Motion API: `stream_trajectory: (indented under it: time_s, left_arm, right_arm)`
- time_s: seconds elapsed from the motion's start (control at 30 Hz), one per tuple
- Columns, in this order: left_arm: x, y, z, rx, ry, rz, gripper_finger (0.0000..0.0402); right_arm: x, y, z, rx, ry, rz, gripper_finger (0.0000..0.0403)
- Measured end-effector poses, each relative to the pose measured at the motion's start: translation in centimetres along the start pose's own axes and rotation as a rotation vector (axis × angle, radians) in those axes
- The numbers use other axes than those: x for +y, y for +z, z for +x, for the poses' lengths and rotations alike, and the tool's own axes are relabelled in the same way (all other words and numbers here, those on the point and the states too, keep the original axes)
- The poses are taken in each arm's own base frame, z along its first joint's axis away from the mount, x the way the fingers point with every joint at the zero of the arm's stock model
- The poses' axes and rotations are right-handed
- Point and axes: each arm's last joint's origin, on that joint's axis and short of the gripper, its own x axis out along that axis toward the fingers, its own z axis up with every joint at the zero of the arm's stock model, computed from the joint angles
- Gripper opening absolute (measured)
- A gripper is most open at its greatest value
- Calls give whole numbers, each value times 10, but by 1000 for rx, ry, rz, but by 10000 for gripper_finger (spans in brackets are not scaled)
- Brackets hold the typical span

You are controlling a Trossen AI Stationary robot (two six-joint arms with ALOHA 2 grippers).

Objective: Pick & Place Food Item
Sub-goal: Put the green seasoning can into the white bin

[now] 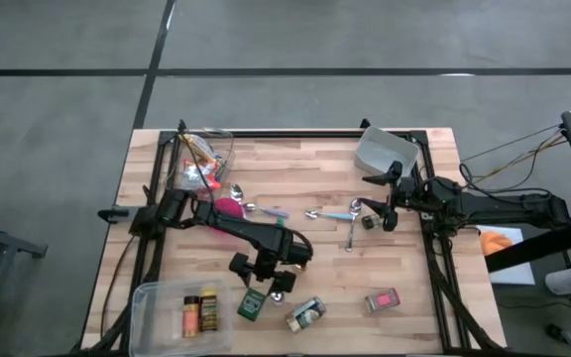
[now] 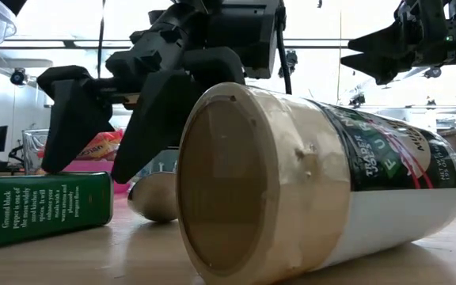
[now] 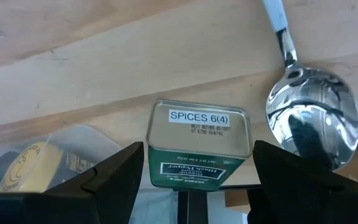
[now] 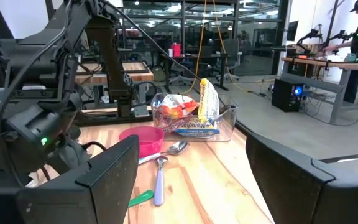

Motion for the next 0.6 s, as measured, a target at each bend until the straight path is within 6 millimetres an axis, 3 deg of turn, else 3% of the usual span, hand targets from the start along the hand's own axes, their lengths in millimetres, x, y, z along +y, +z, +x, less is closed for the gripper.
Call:
stream_trajectory:
  time_s: [0.6]
  left_arm:
    - [-2, -17, 14, -136, 40, -8, 301]
  right_arm:
    - [0, 0, 0, 0, 0, 0, 290]
